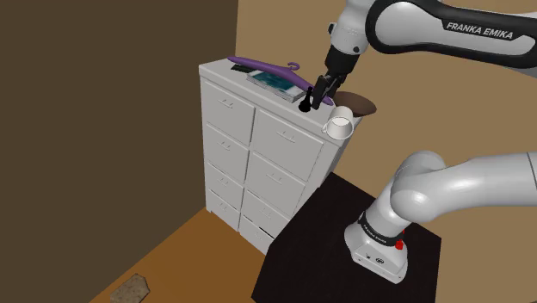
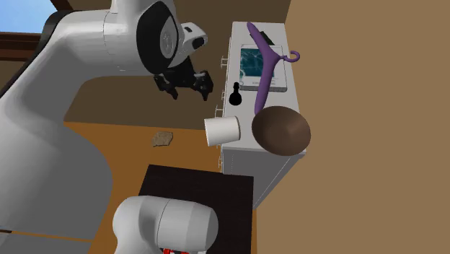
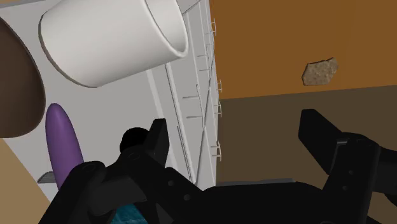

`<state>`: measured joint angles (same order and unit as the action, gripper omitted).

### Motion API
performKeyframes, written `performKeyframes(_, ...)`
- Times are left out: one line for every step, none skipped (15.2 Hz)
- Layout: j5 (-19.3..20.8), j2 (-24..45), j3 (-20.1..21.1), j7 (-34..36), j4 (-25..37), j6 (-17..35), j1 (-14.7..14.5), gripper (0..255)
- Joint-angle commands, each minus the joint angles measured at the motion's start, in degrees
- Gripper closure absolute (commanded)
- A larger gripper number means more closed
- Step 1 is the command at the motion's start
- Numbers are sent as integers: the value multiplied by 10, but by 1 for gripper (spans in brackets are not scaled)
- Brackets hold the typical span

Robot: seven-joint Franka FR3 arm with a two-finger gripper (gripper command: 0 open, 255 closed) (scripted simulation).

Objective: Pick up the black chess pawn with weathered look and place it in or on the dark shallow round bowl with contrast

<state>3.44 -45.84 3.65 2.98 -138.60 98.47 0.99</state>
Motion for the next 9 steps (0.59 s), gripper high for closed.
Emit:
performKeyframes(0,0,0,0,0,0,0,0)
performKeyframes(4,19,-14,-15,11,3,4,0)
performKeyframes(8,39,-27,-31,23,5,7,0)
performKeyframes(11,59,-40,-46,36,7,9,0)
performKeyframes(13,79,-52,-61,50,9,12,0)
performKeyframes(15,100,-65,-76,64,10,14,0)
performKeyframes(16,122,-77,-91,80,11,16,0)
performKeyframes(17,144,-88,-106,96,12,17,0)
performKeyframes(16,166,-100,-122,113,11,19,0)
